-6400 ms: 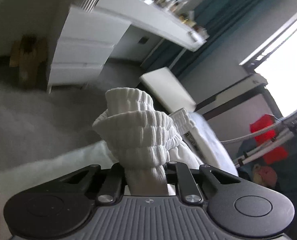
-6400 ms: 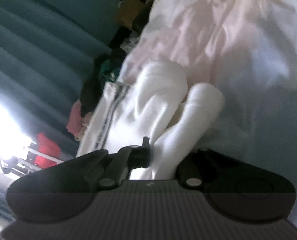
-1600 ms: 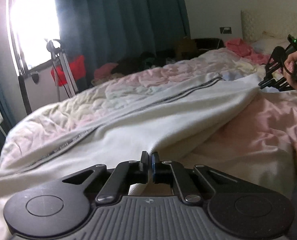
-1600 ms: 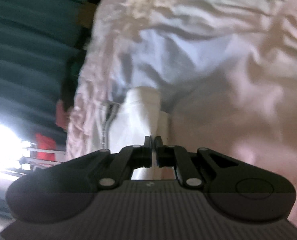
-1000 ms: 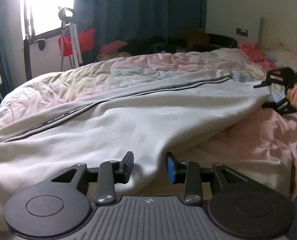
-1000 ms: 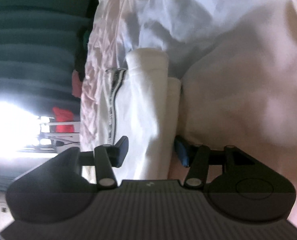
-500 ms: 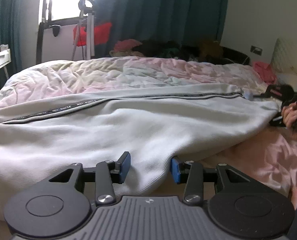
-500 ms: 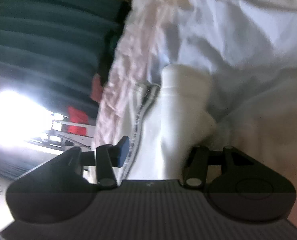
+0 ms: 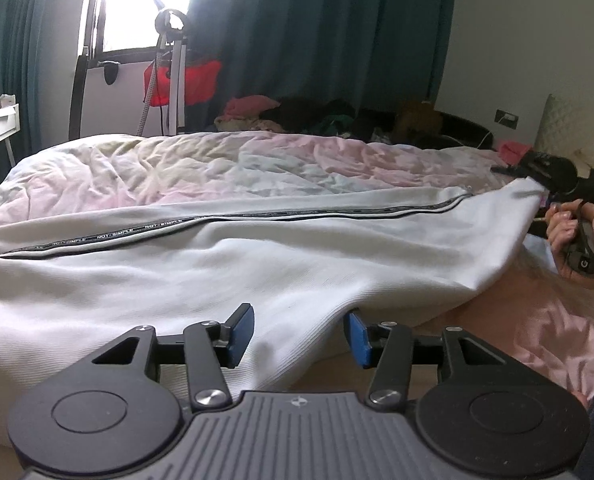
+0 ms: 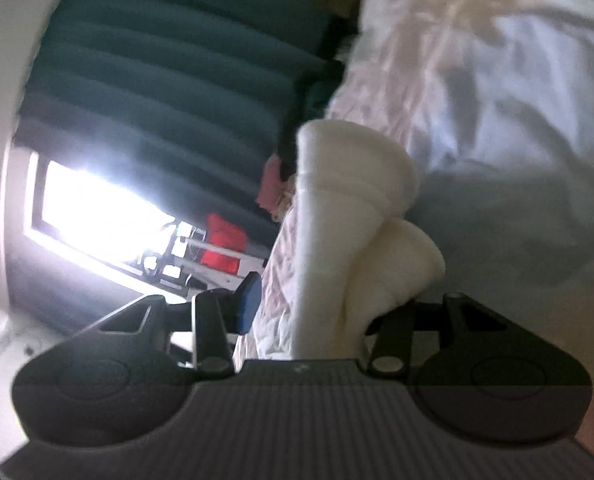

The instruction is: Fold clothes

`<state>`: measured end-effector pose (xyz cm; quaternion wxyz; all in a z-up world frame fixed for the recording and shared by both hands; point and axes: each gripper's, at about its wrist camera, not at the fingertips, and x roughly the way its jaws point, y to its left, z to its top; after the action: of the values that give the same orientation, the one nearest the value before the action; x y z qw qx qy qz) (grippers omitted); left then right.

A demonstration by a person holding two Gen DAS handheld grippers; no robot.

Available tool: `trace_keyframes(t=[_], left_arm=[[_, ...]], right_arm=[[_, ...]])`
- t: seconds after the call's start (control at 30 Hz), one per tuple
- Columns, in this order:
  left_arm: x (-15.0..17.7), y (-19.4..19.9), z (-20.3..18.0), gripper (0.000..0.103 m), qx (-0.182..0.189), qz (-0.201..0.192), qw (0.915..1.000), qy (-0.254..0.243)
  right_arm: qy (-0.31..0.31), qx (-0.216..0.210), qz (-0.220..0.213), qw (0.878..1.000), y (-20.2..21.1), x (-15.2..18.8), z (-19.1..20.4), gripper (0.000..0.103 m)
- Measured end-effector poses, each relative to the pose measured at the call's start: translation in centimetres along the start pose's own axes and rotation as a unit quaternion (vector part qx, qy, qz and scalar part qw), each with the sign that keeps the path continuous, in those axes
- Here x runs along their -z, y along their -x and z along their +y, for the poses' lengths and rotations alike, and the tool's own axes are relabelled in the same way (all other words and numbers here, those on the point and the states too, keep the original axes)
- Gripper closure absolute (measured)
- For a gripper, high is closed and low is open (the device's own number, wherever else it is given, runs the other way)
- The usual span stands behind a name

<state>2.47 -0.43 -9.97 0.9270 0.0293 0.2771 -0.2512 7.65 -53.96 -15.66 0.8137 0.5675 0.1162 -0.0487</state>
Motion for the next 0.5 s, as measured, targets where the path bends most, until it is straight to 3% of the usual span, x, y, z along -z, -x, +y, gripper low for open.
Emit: trace_keyframes(t=[0.13,0.17,0.2,0.23,0.3,0.5], left_arm=[[-0.6,0.6,0.0,0.047,-0.001,-0.012,0.9999,-0.005],[-0.8,0.8,0.0,0.045,-0.001,-0.016,0.9998,-0.008],[-1.0,1.1,0.0,0.042,-0.001,-0.021,0.9997,-0.01],[-1.2,1.3,0.1,0.036,-0.001,-0.026,0.9996,-0.013],[-1.9,2.1,0.4,0.022,0.002,-0.049,0.9987,-0.01],[-3.4,3.6,2.2,0.018,0.01,-0.081,0.9962,0.03]], right_arm=[[-0.021,0.089,0.023,0.996,-1.3,0.1,-2.1,0.054],[-0.02,0.119,0.029,0.992,-1.5,0.1,-2.5,0.074],[-0.002,0.152,0.039,0.988,-2.0,0.2,-2.4,0.087],[0.018,0.187,0.05,0.981,-2.4,0.4,-2.1,0.088],[0.034,0.194,0.043,0.979,-2.5,0.5,-1.2,0.09],[0.033,0.177,-0.009,0.984,-1.4,0.2,-0.3,0.094]])
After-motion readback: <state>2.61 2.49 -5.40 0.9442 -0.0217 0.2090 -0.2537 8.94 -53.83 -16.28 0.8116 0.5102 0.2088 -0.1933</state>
